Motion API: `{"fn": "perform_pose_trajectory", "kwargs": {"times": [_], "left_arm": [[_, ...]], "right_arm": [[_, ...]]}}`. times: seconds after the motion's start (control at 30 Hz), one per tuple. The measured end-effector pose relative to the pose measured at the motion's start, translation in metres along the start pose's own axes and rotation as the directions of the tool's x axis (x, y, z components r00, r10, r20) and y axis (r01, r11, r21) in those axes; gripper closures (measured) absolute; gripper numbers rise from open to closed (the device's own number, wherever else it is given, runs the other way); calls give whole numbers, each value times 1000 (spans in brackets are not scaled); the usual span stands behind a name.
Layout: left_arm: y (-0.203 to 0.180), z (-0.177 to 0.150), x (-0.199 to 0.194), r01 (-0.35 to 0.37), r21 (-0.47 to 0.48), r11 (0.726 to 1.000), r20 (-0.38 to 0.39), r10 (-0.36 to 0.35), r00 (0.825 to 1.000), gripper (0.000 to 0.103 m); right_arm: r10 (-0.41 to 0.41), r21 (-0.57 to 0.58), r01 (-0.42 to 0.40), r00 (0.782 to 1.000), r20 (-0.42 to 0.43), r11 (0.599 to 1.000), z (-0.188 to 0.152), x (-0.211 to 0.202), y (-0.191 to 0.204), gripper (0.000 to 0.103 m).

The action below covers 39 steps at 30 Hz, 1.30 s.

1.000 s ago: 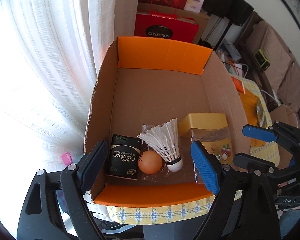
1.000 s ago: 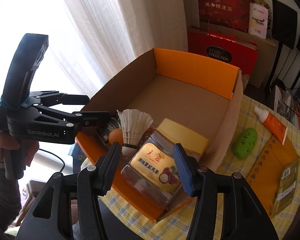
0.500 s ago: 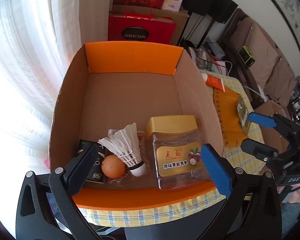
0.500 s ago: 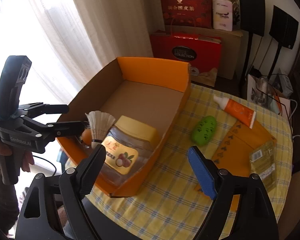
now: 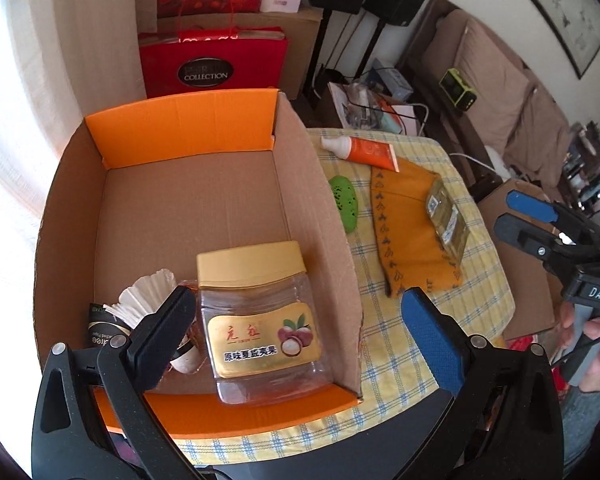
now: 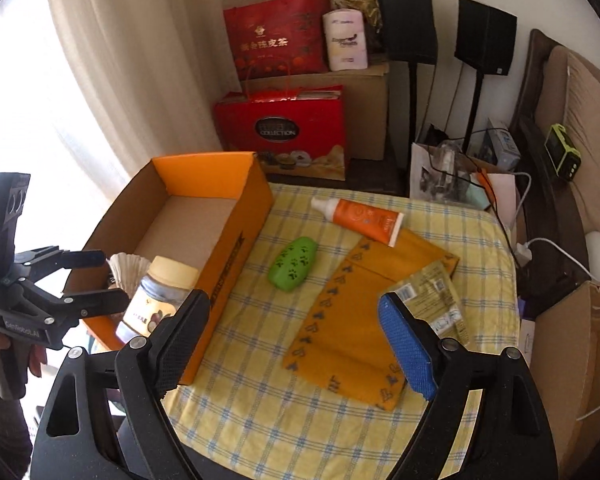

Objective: Organize objects
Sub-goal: 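Move the right gripper to the gold foil packet and grasp it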

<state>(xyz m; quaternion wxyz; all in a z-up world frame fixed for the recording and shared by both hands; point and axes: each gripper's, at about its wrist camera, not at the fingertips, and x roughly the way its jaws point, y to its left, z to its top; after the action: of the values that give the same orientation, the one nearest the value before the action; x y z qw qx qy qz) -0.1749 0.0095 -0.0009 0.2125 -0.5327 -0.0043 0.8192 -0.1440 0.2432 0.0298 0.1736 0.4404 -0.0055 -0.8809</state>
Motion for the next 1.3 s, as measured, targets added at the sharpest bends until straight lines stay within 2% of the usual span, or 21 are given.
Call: {"fn": "perform_pose_trajectory", "kwargs": {"times": [0.57, 0.73, 0.83, 1.03, 1.23, 1.3], "left_arm": [[-80, 32, 39, 41, 104, 994, -59, -35, 998, 0], [-95, 43, 56, 10, 145, 989, -67, -1, 998, 1], [-102, 50, 69, -30, 166, 986, -79, 43, 996, 9], [-108, 61, 92, -63, 168, 984, -101, 80, 992, 12], [-116, 60, 107, 29, 130, 991, -133, -12, 991, 12], [-122, 61, 113, 54, 122, 991, -145, -36, 989, 18]], "right_arm": [[-98, 101, 101, 995, -37, 990, -29, 7, -82, 15], [-107, 118, 111, 993, -45, 987, -36, 12, -98, 15], [-112, 122, 117, 993, -46, 986, -38, 15, -105, 15], [-117, 141, 123, 992, -53, 982, -42, 24, -119, 15], [-129, 161, 138, 989, -67, 977, -48, 35, -137, 15], [-132, 174, 143, 989, -71, 974, -50, 39, -144, 18]]}}
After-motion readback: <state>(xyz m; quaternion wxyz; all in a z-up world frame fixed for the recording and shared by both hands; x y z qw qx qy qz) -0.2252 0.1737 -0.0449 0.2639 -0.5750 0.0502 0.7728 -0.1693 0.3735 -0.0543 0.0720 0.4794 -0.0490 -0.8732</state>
